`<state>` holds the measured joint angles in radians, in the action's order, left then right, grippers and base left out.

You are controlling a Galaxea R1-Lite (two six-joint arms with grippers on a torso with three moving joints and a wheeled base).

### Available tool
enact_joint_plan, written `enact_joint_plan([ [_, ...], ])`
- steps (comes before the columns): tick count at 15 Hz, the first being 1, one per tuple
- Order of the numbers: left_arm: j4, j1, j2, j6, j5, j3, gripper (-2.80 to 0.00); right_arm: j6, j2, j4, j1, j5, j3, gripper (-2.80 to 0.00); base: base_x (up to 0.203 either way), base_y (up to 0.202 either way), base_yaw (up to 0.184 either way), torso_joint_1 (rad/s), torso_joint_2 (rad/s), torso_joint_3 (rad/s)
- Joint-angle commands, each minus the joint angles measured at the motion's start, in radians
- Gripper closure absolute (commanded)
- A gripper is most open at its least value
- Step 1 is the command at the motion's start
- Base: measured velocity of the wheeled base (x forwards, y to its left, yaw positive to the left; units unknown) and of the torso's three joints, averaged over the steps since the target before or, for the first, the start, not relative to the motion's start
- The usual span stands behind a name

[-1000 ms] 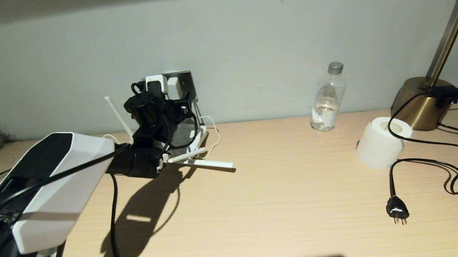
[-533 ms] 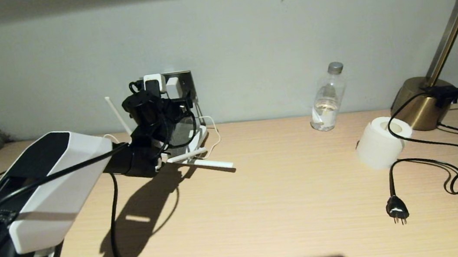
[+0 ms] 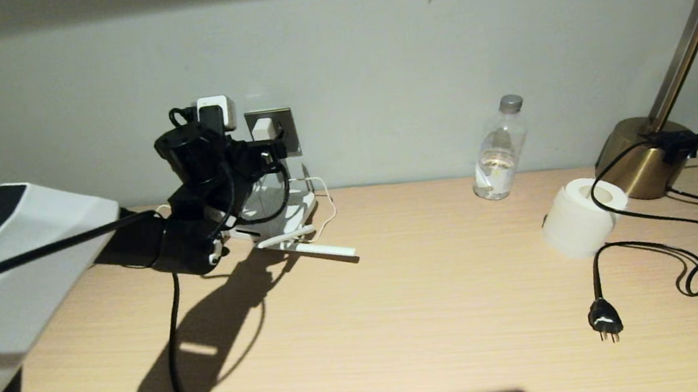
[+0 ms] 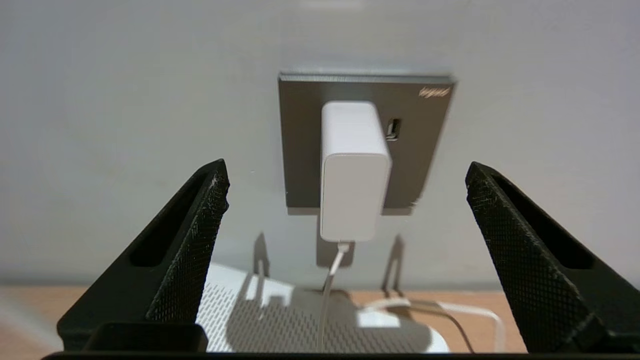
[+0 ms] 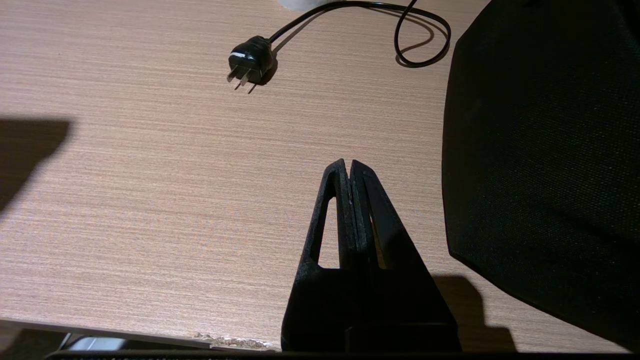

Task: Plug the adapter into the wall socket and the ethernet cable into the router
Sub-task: Pick up cable

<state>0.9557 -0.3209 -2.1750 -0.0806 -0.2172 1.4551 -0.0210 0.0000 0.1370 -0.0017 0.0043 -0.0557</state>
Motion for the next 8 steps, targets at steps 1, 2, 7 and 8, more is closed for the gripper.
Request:
enact_joint_plan([
  [1, -0.007, -0.001, 0.177, 0.004, 0.001, -0.121, -2.80, -0.001, 0.000, 0.001, 0.000, 0.000, 0.001, 0.00, 0.000, 0.000, 0.000, 0.000, 0.00, 0.000],
  [2, -0.015, -0.001, 0.228, 0.005, 0.001, -0.162, -2.80, -0.001, 0.002, 0.001, 0.000, 0.000, 0.001, 0.00, 0.000, 0.000, 0.000, 0.000, 0.00, 0.000],
  [7, -0.118, -0.001, 0.508, 0.009, -0.013, -0.337, -2.80, -0.001, 0.000, 0.001, 0.000, 0.000, 0.000, 0.00, 0.000, 0.000, 0.000, 0.000, 0.00, 0.000],
  [8, -0.153, -0.001, 0.567, 0.023, -0.041, -0.374, -2.80, -0.001, 0.000, 0.001, 0.000, 0.000, 0.001, 0.00, 0.000, 0.000, 0.000, 0.000, 0.00, 0.000],
])
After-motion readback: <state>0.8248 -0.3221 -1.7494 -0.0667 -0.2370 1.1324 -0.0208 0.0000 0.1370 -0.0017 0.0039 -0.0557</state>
